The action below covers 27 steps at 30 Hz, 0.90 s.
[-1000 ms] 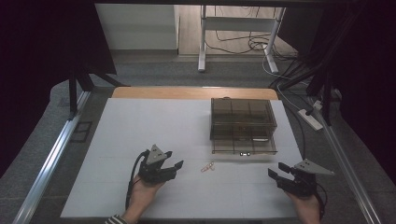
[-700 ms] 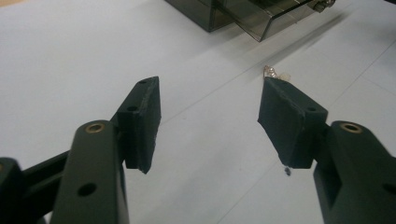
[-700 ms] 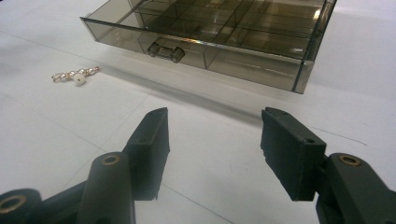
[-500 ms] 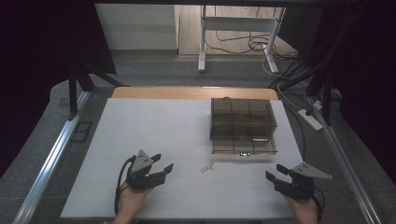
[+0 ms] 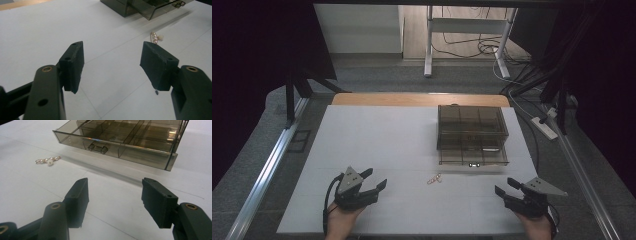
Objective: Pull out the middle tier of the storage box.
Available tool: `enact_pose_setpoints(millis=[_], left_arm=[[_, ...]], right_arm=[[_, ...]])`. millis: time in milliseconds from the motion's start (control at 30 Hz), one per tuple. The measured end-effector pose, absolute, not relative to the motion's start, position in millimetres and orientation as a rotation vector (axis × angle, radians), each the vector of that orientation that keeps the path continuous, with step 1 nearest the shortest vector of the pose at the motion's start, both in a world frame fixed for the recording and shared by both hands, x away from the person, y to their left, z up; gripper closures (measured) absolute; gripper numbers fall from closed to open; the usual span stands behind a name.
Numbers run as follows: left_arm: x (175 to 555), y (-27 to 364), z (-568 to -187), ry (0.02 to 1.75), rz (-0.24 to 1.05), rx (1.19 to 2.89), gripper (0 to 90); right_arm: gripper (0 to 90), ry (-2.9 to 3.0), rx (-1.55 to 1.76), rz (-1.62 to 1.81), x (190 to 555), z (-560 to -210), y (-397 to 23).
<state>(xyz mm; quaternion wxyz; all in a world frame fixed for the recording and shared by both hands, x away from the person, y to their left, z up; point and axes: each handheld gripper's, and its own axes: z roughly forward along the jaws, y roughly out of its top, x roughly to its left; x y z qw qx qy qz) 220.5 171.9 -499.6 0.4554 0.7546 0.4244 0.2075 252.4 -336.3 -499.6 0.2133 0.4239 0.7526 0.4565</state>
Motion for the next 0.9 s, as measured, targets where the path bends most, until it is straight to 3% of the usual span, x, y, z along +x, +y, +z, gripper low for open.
enact_pose_setpoints(millis=[900], left_arm=[[194,216,-515,1.125,0.584,1.774,31.8]], right_arm=[[33.4,2.019,1.182,1.317,240,-506,-339]])
